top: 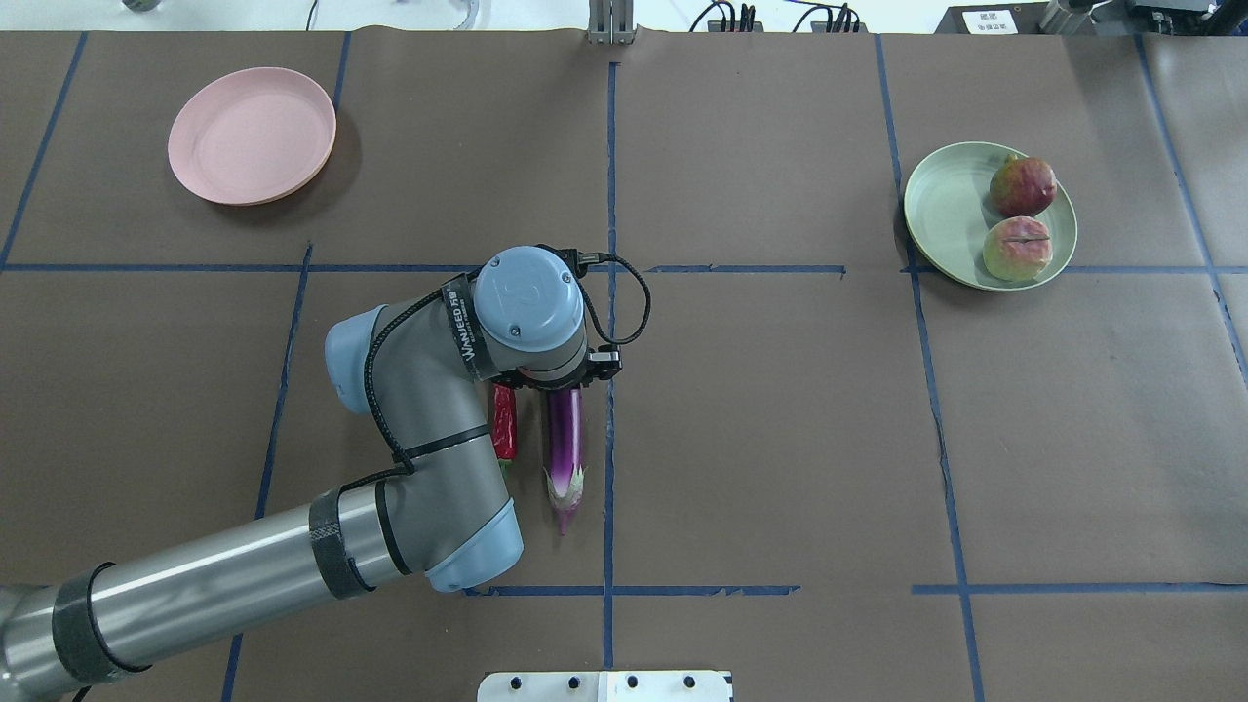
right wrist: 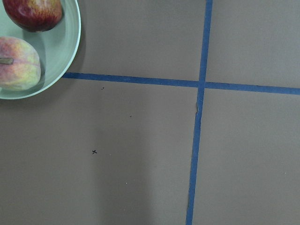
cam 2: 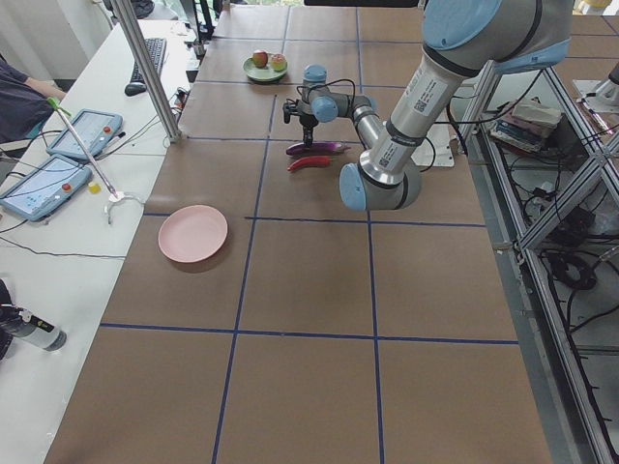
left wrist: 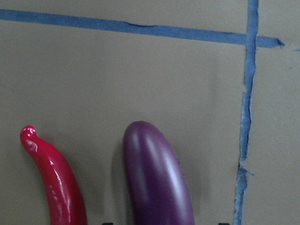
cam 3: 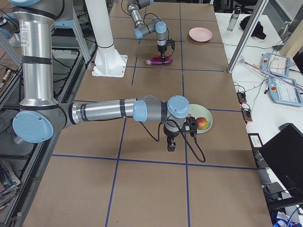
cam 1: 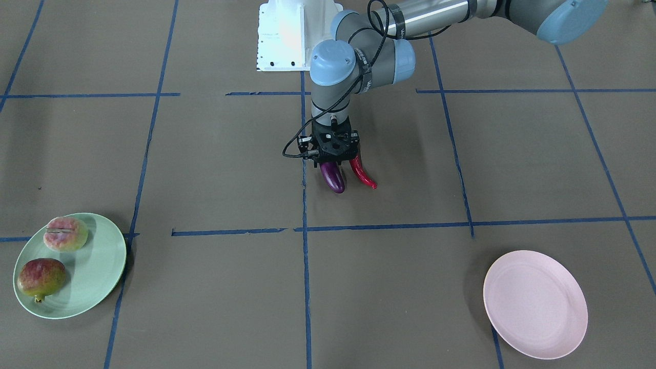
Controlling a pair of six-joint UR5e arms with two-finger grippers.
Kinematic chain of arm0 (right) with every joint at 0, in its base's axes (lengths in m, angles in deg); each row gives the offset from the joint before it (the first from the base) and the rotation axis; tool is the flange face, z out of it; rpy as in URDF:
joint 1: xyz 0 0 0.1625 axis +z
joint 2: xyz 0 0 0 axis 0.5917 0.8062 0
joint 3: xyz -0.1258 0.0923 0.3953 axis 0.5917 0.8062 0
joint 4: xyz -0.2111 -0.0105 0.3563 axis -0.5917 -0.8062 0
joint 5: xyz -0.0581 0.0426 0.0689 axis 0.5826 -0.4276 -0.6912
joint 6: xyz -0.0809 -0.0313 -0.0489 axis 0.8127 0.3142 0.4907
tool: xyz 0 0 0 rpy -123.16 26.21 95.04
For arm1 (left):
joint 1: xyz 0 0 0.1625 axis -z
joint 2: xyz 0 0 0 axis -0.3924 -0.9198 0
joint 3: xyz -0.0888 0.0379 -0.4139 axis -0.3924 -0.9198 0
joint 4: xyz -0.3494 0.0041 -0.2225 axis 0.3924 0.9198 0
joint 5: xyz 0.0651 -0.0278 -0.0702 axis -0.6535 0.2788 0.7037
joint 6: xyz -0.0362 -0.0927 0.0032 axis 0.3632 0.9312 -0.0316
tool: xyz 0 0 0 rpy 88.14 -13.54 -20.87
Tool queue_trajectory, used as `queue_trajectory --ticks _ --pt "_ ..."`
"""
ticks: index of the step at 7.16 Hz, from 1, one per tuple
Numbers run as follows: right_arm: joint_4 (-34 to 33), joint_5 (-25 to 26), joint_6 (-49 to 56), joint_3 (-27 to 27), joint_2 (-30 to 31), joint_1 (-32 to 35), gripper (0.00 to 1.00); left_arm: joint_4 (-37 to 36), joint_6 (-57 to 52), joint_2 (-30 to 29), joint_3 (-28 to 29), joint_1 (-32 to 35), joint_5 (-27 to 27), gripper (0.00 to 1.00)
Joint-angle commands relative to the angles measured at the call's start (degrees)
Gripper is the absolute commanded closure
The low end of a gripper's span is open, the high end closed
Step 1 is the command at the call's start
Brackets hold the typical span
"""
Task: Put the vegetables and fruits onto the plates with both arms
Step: 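Move the left gripper to the eggplant and grasp it, then carry the eggplant to the pink plate and release it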
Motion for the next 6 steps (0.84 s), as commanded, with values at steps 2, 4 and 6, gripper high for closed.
queue_trajectory --ticks 2,4,6 --pt "0.0 0.0 0.0 -0.1 -0.1 0.0 0.00 1.9 0.1 0.0 -0.5 3.4 0.1 0.98" --pt "0.1 0.0 0.0 0.0 -0.1 0.0 0.00 1.5 -0.5 0.2 -0.2 13.4 0.7 0.98" --pt "0.1 -0.1 0.0 -0.1 -0.1 0.0 0.00 1.9 -12.8 0.3 7.7 23.7 3.8 0.98"
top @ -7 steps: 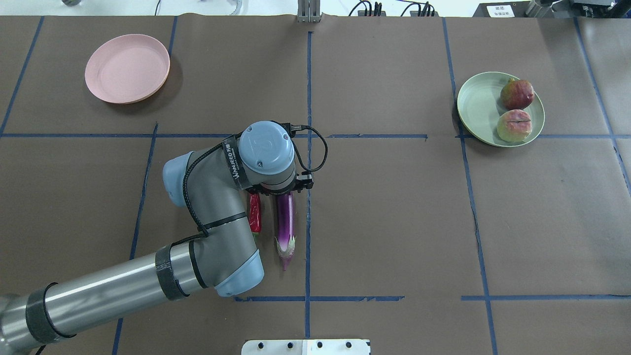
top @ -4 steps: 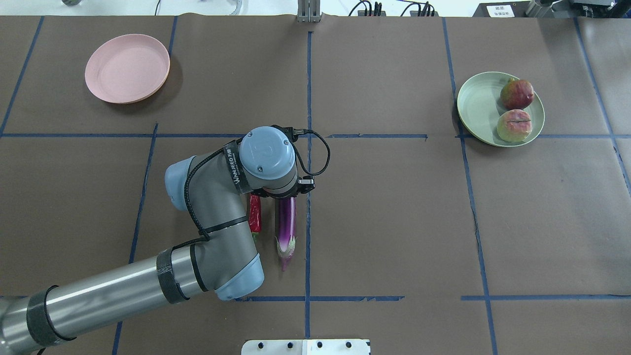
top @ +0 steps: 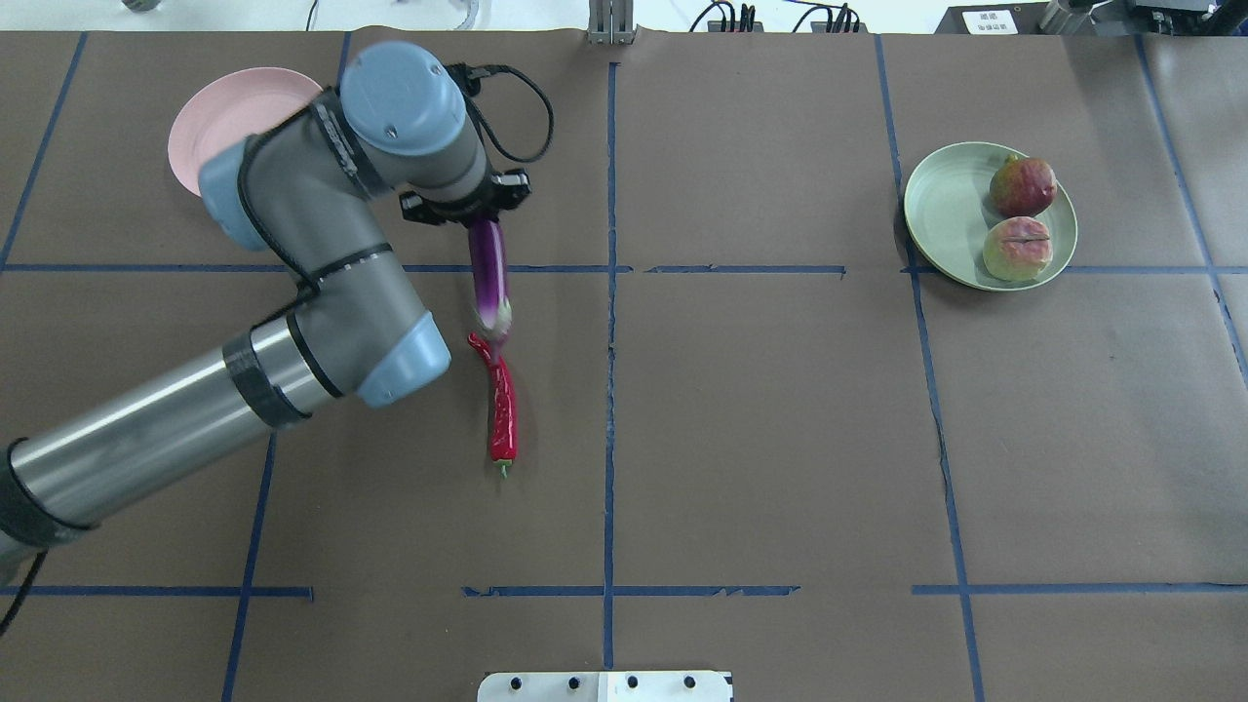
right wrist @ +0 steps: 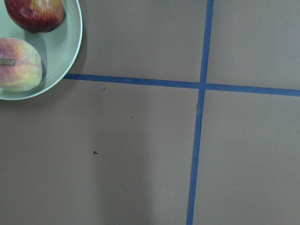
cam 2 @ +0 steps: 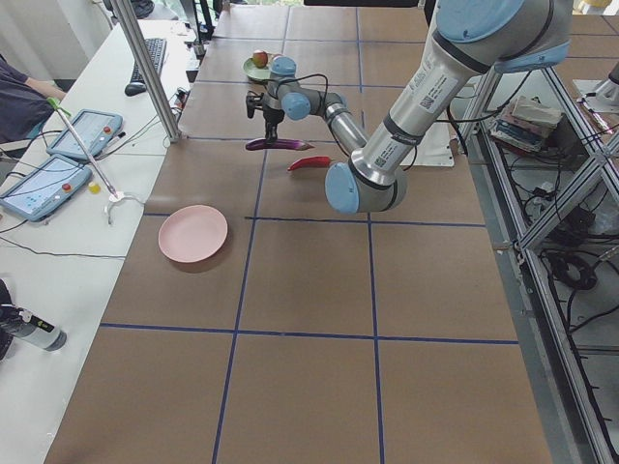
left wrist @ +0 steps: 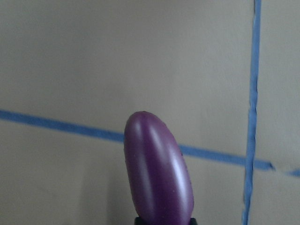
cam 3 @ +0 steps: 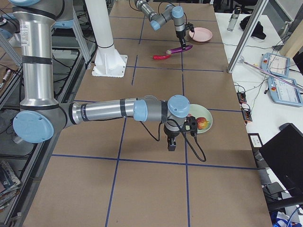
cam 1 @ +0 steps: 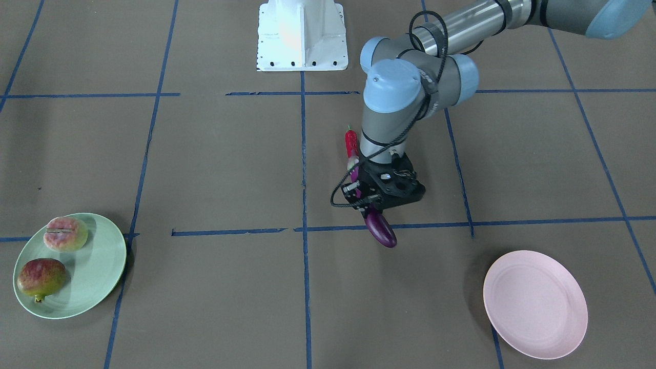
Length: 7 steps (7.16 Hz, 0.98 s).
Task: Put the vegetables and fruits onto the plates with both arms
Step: 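Carry the eggplant to the pink plate and release it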
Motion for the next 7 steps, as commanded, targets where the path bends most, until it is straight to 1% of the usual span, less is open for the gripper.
queue_trajectory --ticks 1,2,3,4,5,6,7 --pt "0.0 0.0 0.1 0.0 0.1 0.0 0.00 3.3 -15.8 -0.1 12.2 12.0 7.1 0.99" --pt "0.0 0.1 0.1 0.1 0.1 0.0 0.00 10.1 -21.7 -0.2 20.6 15.6 8.8 0.99" --pt "0.0 0.0 0.1 0.1 0.1 -0.1 0.00 12.1 -26.4 -0.2 24.8 17.7 8.9 1.00" --pt "0.0 0.1 0.1 0.1 0.1 -0.1 0.00 13.0 -27.7 -0.3 27.0 17.8 8.8 1.00" --pt "0.0 0.1 0.1 0.0 0.1 -0.1 0.00 13.3 -27.2 -0.2 27.0 17.7 8.7 0.84" --pt "0.0 0.1 0.1 0.0 0.1 -0.1 0.00 14.1 -27.7 0.0 27.1 17.1 8.6 0.01" --pt "0.0 0.1 0.1 0.0 0.1 -0.1 0.00 14.4 -27.8 -0.1 26.9 17.1 8.7 0.00"
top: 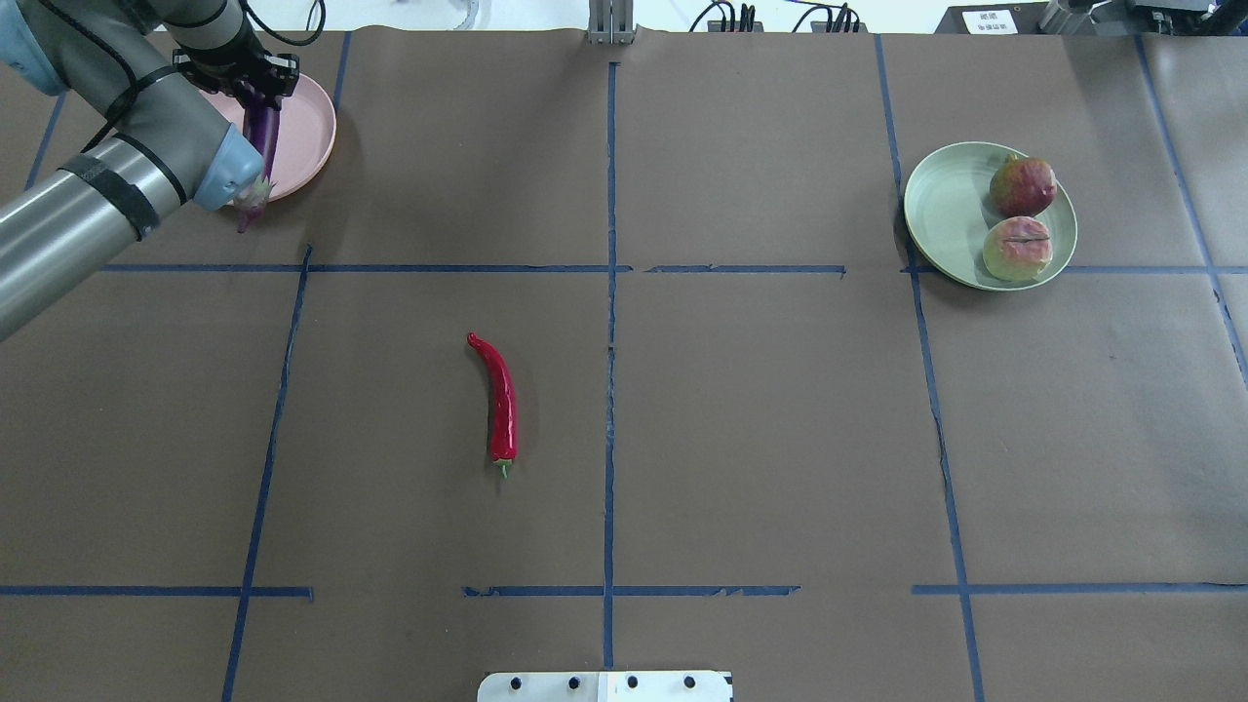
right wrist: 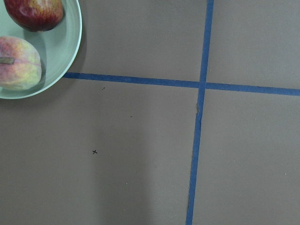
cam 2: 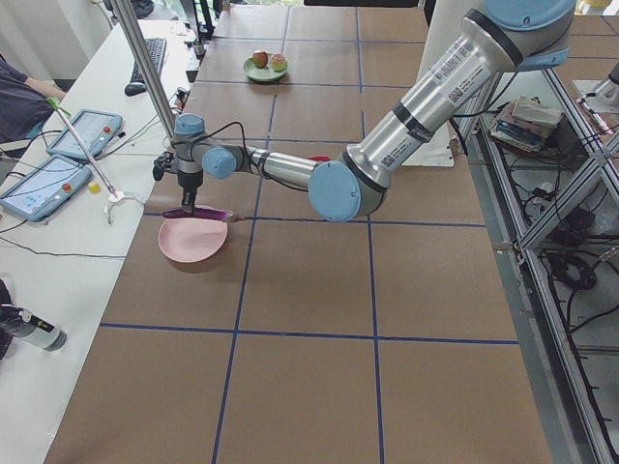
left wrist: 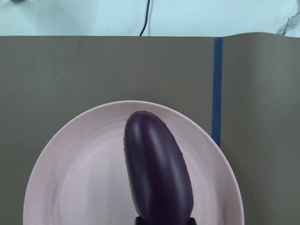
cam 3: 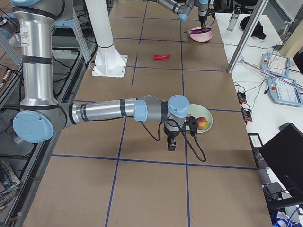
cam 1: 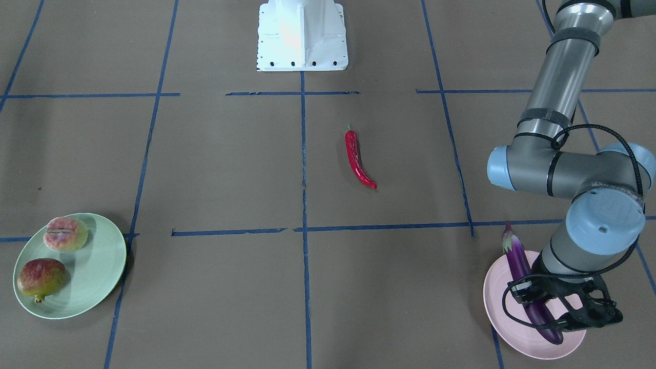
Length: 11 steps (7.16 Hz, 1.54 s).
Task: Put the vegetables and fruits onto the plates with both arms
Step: 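Carry the eggplant to the pink plate and release it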
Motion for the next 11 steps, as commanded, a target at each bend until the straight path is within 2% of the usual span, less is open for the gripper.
queue_trajectory --ticks 1,2,3,4,6,8,9,10,11 --pt "0.0 0.0 -0.1 0.0 0.0 -0.1 0.00 0.5 -0.3 0.5 -2.1 0.0 0.3 0.00" --pt "0.0 0.0 0.0 0.0 0.0 -0.1 0.00 -0.2 -0.2 3.3 -7.5 0.0 3.1 0.00" --pt "-0.1 -0.1 -0.1 0.0 0.0 -0.1 0.00 -0.5 1.8 5.7 -12.8 -0.1 9.0 0.00" --pt "0.0 -0.1 0.0 0.0 0.0 -0.1 0.00 -0.6 9.0 8.1 -19.2 -1.6 10.2 0.00" --pt "0.0 0.0 0.0 0.1 0.0 -0.1 0.00 -1.8 23.8 9.9 -29.0 -11.3 8.6 0.00" --pt "0.0 0.0 0.0 0.1 0.0 -0.2 0.00 -12.2 26.2 10.7 -37.9 -20.2 6.4 0.00" --pt "0.0 0.0 0.0 0.2 0.0 -0.2 0.00 -17.2 30.0 10.8 -41.7 -26.9 0.8 0.00" --pt "0.0 0.1 0.1 0.3 0.0 -0.2 0.00 -18.7 31.3 10.8 -42.7 -32.2 -4.7 0.00" --pt "0.0 0.1 0.0 0.3 0.0 -0.3 0.00 -18.6 31.3 11.3 -42.5 -34.7 -5.5 0.00"
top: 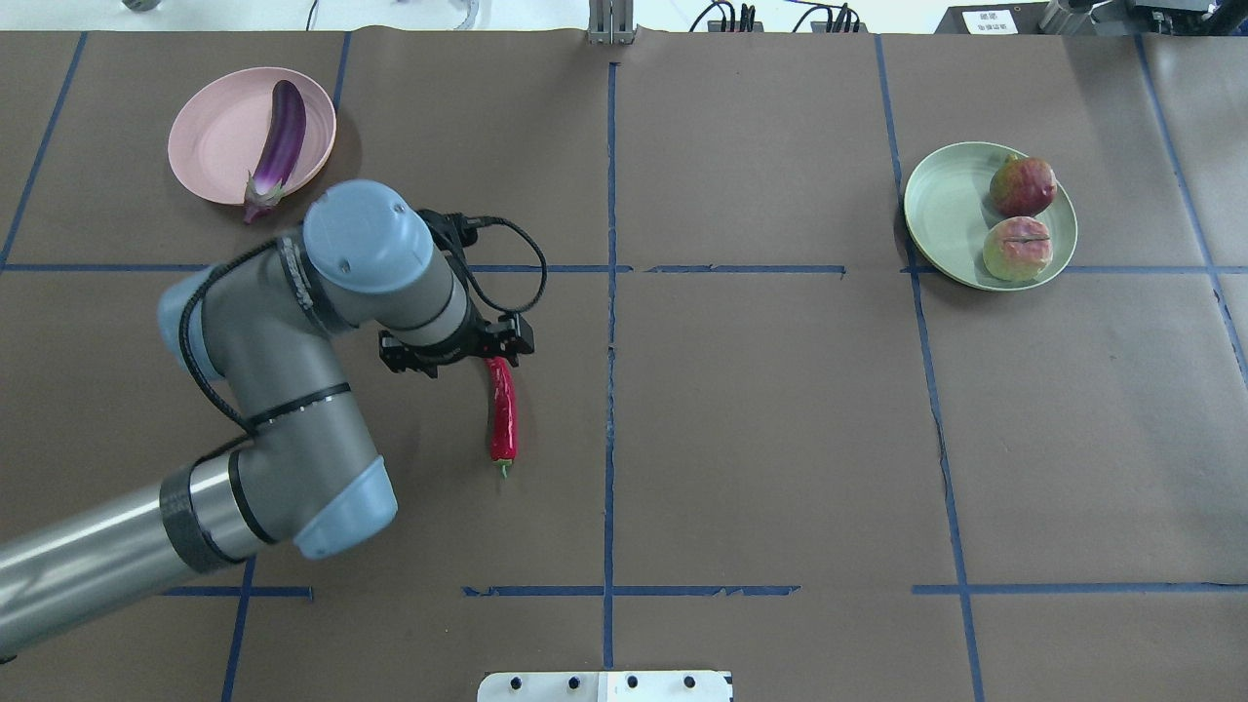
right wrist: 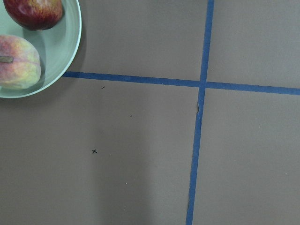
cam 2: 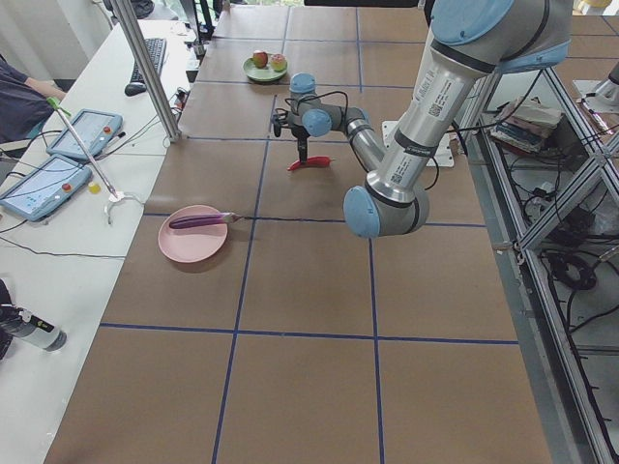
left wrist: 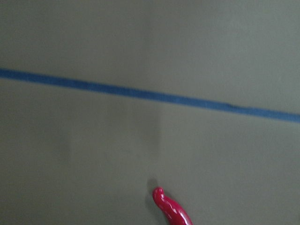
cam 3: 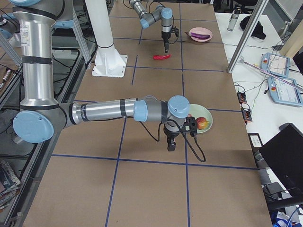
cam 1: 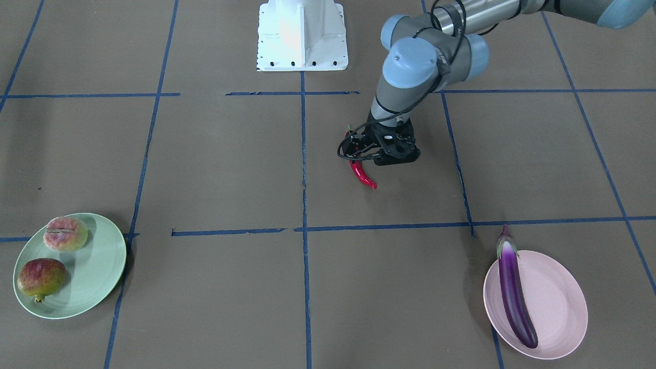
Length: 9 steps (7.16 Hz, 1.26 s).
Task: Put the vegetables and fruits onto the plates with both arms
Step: 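Grasp the red chili pepper with the left gripper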
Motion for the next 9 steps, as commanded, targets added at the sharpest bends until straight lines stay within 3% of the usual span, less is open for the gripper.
queue_trajectory --ticks 1,2,3,4,7,9 --pt "0.0 0.0 0.0 0.2 0.1 -0.1 0.00 -1.3 0.9 1.4 -0.7 -7.3 -4.7 0.01" --pt "0.0 0.0 0.0 0.2 0.1 -0.1 0.00 -1.3 0.9 1.0 -0.4 -8.0 -5.9 0.23" --pt "0.0 0.0 0.1 0.2 0.1 -0.1 0.00 -1.3 1.0 1.1 -0.8 -7.9 -5.8 0.79" --pt "0.0 0.0 0.1 0.2 0.1 -0.1 0.00 -1.3 1.0 1.1 -1.0 -7.8 -5.8 0.94" --pt "0.0 0.0 0.1 0.1 0.1 -0.1 0.00 -0.8 6.3 0.9 -1.4 -2.2 -5.6 1.00" --pt "0.0 0.0 0.1 0.1 0.1 -0.1 0.00 -0.6 15.2 1.1 -3.3 6.5 -5.4 1.00"
